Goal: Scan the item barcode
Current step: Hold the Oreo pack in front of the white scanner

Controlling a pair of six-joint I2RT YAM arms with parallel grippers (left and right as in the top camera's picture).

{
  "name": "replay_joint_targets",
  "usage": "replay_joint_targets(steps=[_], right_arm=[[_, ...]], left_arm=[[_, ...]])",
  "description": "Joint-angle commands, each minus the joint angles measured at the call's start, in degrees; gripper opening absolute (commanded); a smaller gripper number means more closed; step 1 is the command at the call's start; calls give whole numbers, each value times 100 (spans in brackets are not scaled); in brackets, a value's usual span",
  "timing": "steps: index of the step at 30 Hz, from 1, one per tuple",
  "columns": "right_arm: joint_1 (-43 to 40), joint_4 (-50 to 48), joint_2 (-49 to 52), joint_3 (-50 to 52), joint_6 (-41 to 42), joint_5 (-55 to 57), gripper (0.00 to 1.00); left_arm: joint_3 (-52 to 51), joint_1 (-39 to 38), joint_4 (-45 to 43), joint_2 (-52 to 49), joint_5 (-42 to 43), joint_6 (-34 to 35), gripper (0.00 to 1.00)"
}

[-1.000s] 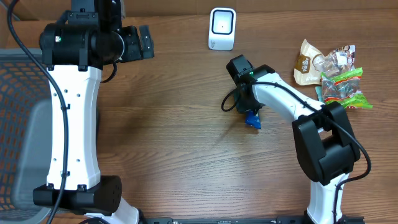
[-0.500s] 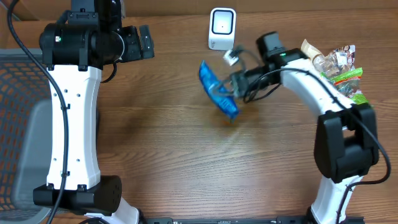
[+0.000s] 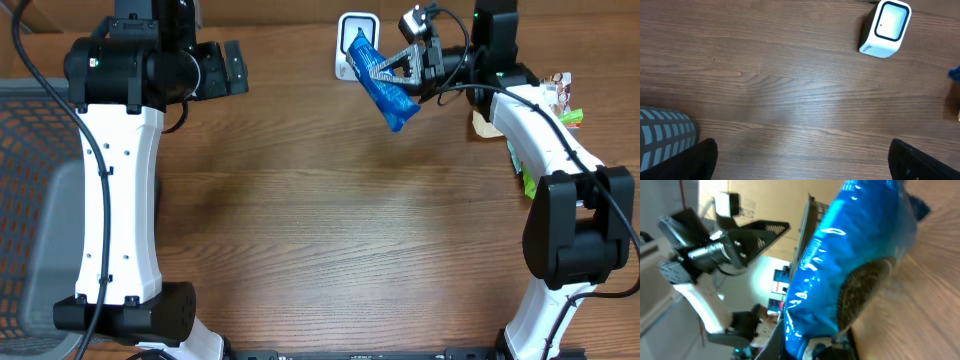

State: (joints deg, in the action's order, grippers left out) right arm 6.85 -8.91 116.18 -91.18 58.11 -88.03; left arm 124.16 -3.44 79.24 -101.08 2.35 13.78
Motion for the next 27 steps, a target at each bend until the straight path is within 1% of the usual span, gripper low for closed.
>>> replay_joint_targets(steps=[1,3,7,8,9,10,16,21,22,24,25,27], right_arm=[[-20,-1478,-310,-122,2776,-188,4],[-17,-2365,-310,-122,3517,-188,4],[-37,-4986,-315,-122,5637,-101,4],[-74,-5650,-332,-122,6279,-83,4],[-118,-6140,-345,-122,6577,-70,4],[-149,-6275,-372,-122,6577,-70,4],[-511,-6360,-752,-120,6575,-184,3],[-697,-6669,-807,-114,6520,-184,4],[-697,-6695,-807,-114,6360,-184,4],[-608,-6690,-791,-98,5654,-120,4],[-542,-6679,-769,-90,5436,-120,4],[-348,-6299,-699,-74,4750,-188,4]], left_arm=[[33,-37,-15,-9,22,105,100],[33,-37,-13,-9,20,105,100],[33,-37,-15,-9,20,105,100],[33,-37,-15,-9,20,105,99],[33,-37,-15,-9,20,105,100],[33,-37,-15,-9,20,105,100],[33,-37,-15,-9,20,105,100],[33,-37,-13,-9,20,105,100],[33,-37,-15,-9,20,105,99],[33,-37,-15,-9,20,105,100],[33,-37,-15,-9,20,105,100],[33,-37,-15,-9,20,105,99]])
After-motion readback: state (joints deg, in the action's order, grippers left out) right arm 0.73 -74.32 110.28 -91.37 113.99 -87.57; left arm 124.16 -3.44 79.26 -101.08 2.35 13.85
